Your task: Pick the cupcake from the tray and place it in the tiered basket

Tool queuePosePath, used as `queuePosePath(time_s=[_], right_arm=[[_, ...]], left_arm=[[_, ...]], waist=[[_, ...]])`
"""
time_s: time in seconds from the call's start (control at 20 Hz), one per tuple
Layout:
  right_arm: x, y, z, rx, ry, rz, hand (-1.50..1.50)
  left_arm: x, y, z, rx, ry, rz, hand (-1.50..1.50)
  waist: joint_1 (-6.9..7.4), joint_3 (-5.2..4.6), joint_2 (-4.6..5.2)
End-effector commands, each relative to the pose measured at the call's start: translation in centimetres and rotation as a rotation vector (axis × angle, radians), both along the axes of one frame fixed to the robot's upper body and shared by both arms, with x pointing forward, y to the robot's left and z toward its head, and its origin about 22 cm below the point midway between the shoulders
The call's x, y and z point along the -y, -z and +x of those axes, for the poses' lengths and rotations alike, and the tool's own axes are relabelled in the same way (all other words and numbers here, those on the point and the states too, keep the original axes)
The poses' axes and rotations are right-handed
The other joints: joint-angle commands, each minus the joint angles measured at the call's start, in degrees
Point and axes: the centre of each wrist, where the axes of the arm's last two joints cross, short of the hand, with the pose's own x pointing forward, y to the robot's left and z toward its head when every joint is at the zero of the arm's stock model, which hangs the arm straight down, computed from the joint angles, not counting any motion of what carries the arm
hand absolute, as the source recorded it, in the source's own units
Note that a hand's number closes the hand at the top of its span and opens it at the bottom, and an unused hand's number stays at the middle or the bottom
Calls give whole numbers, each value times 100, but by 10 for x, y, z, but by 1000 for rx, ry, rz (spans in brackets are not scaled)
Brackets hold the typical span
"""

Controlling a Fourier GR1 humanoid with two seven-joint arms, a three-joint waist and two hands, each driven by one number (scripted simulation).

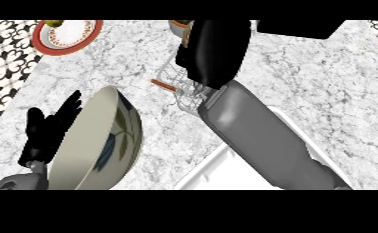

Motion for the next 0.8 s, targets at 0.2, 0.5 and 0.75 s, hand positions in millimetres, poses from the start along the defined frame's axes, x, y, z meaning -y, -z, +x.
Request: queuePosePath(time_s=[0.2, 0.5, 0.75], right_arm=[[-19, -46, 21, 75, 123, 258, 150], [-16, -41, 43, 90, 126, 293, 150], [-12, -41, 62, 105, 132, 304, 150]], left_arm=[[10, -1, 7, 9, 28, -8, 0], [3, -2, 7, 12, 15, -7, 0], [14, -1, 0, 15, -4, -16, 0]], waist=[[94, 36, 121], [-18, 38, 119], [-38, 47, 104]])
